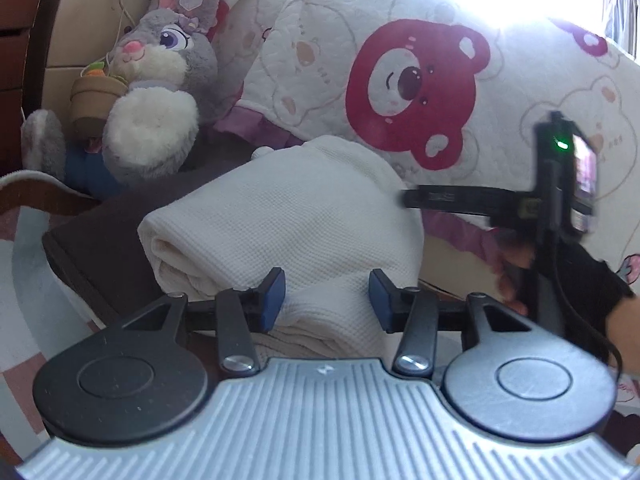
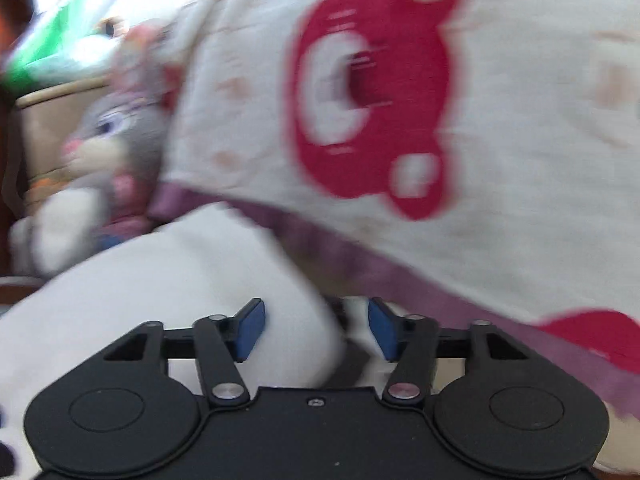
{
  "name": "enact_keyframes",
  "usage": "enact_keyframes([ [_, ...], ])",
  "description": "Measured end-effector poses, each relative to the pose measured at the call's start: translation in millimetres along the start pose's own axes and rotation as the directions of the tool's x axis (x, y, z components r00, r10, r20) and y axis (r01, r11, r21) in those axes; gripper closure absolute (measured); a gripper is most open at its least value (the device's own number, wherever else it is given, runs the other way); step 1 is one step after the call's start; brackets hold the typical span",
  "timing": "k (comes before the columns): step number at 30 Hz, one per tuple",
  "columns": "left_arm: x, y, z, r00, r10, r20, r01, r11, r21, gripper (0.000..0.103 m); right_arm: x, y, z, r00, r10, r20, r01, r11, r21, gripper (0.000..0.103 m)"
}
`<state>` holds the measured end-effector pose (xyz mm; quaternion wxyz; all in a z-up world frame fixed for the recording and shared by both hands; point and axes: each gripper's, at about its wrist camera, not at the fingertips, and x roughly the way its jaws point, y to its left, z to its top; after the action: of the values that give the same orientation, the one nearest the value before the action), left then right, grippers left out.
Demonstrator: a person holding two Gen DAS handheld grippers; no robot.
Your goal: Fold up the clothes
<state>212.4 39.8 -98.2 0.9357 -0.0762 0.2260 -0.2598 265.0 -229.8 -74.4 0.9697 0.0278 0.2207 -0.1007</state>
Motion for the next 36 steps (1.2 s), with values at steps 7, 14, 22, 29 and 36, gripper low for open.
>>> enact_keyframes([
  [7,0.6,-14.7,13.7,0.992,0.097,-0.082,-0.095,0.995,0.025,0.045,-43.1,-33.2,-9.0,0.996,0.061,-0.065,-0.058,0.997,0.045,0.041],
  [14,-18.5,-40.0,26.7,0.972,0.168,-0.164,-0.166,0.986,0.029,0.021,-124.5,-36.6,-18.1,0.978,0.206,-0.035,-0.206,0.978,0.016,0.036],
  [22,-71.0,-83.1,33.5,0.957,0.212,-0.200,-0.217,0.976,-0.003,0.011,-187.5,-38.3,-23.3,0.979,0.199,-0.036,-0.199,0.980,-0.003,0.034],
  [29,-120.7,-116.3,22.5,0.950,0.201,-0.237,-0.221,0.973,-0.060,0.005,-218.4,-55.6,-35.5,0.941,0.329,-0.074,-0.324,0.943,0.069,0.015],
  [36,-129.0,-133.8,10.5,0.906,0.200,-0.374,-0.240,0.969,-0.063,0.005,-262.7,-56.1,-42.7,0.949,0.296,-0.112,-0.295,0.955,0.021,0.015],
])
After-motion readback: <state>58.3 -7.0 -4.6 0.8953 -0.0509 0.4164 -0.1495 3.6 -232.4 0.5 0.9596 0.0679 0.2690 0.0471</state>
